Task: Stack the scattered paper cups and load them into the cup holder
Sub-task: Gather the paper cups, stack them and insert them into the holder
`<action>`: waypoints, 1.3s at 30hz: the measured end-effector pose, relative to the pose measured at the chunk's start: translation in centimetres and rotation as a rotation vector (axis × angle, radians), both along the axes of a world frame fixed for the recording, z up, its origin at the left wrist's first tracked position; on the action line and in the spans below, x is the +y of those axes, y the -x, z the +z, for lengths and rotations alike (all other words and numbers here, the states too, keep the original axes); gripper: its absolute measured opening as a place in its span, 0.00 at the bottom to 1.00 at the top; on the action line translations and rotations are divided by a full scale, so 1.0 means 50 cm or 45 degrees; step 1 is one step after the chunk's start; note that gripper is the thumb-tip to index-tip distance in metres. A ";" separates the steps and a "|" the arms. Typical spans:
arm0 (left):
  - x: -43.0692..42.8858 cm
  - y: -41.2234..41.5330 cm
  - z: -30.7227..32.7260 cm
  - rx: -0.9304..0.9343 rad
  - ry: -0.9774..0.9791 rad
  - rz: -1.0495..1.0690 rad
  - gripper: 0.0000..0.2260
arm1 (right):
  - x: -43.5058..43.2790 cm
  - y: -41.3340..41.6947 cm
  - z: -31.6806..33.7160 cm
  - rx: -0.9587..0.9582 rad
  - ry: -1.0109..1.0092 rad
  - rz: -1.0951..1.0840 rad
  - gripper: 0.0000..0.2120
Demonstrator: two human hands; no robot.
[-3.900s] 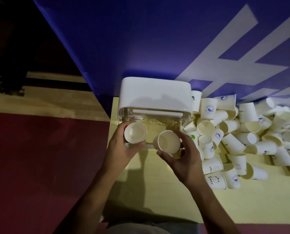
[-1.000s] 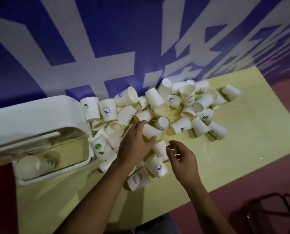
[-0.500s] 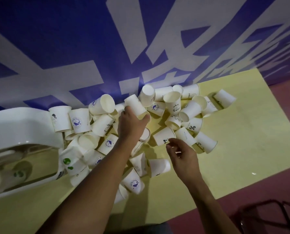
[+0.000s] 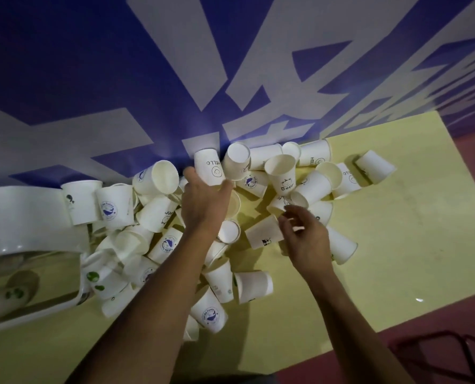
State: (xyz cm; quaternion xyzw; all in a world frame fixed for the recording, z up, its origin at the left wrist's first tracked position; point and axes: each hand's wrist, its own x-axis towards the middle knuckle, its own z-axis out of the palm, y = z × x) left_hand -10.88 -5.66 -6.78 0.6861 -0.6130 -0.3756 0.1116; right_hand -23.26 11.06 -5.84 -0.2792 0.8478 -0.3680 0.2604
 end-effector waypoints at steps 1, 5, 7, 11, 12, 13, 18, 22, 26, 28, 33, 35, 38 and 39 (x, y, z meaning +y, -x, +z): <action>0.005 -0.015 0.013 0.040 0.034 -0.019 0.31 | -0.013 0.014 -0.001 0.027 0.030 -0.043 0.12; 0.034 -0.079 0.067 0.107 0.165 -0.100 0.33 | -0.079 0.077 -0.009 0.268 -0.017 -0.039 0.27; 0.051 -0.109 0.086 0.156 0.214 -0.138 0.34 | -0.118 0.099 -0.008 0.348 -0.111 0.037 0.37; 0.074 -0.148 0.100 0.215 0.219 -0.124 0.36 | -0.178 0.117 -0.018 0.413 -0.279 0.190 0.44; 0.078 -0.151 0.101 0.210 0.222 -0.129 0.36 | -0.184 0.119 -0.026 0.416 -0.314 0.212 0.44; 0.079 -0.156 0.103 0.200 0.231 -0.138 0.35 | -0.191 0.119 -0.032 0.408 -0.339 0.223 0.43; 0.082 -0.178 0.101 0.213 0.239 -0.166 0.37 | -0.191 0.106 -0.035 0.360 -0.255 0.206 0.37; 0.084 -0.191 0.101 0.227 0.211 -0.151 0.36 | -0.156 0.072 0.005 0.308 -0.037 0.175 0.38; 0.090 -0.205 0.105 0.246 0.220 -0.182 0.37 | -0.104 0.009 0.054 0.154 0.200 0.129 0.37; 0.093 -0.215 0.110 0.270 0.240 -0.208 0.37 | -0.083 -0.028 0.073 0.104 0.244 0.095 0.36; 0.106 -0.260 0.126 0.309 0.252 -0.270 0.34 | -0.047 -0.122 0.110 -0.010 0.295 0.140 0.34; 0.113 -0.290 0.131 0.331 0.256 -0.279 0.33 | -0.041 -0.160 0.121 0.018 0.285 0.200 0.35; 0.117 -0.343 0.136 0.363 0.289 -0.269 0.34 | -0.038 -0.214 0.138 0.080 0.273 0.260 0.37; 0.117 -0.363 0.138 0.365 0.289 -0.261 0.34 | -0.039 -0.233 0.144 0.086 0.268 0.262 0.38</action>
